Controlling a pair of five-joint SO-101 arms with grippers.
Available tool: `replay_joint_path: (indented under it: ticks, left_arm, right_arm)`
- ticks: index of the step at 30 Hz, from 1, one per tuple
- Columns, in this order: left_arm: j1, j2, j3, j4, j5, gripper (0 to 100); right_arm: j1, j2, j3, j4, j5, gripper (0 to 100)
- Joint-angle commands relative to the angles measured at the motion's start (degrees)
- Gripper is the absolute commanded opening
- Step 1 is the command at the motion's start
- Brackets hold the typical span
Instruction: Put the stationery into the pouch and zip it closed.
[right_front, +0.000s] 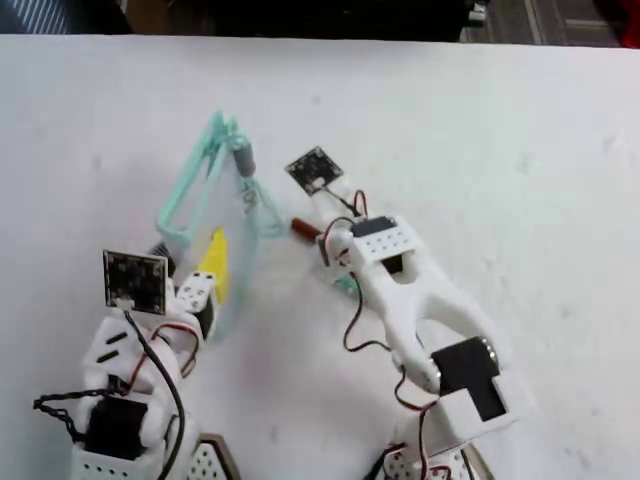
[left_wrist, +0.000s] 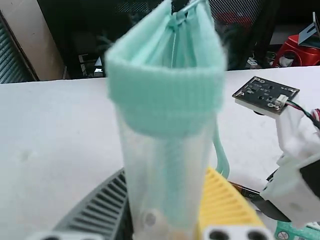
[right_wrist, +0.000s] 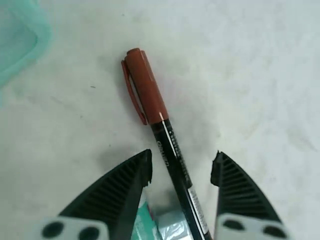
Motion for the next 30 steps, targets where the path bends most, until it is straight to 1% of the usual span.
replay_joint_path:
  ticks: [1,7,11,14,17,30]
  left_arm:
    - [0.0,-0.3,-0.5,-1.7,0.4,15]
    - [0.0,-0.3,-0.5,-1.7,0.4,15]
    - [0.0,-0.3,-0.5,-1.6,0.4,15]
    - [0.0,-0.3,-0.5,-1.6,0.4,15]
    - [0.0,-0.3,-0.4,-1.5,0.4,15]
    - [0.0,-0.3,-0.4,-1.3,0.4,15]
  right_arm:
    - [-0.1,0.3,-3.0,0.5,0.6,19.0]
    - [0.0,0.7,-3.2,0.9,0.7,19.0]
    - [0.2,2.3,-4.9,4.5,5.5,17.6]
    - [1.3,5.1,-8.4,7.2,5.3,11.9]
    - [1.8,7.2,-11.1,9.0,2.9,7.8]
    - [2.9,7.8,-11.7,9.5,2.1,6.7]
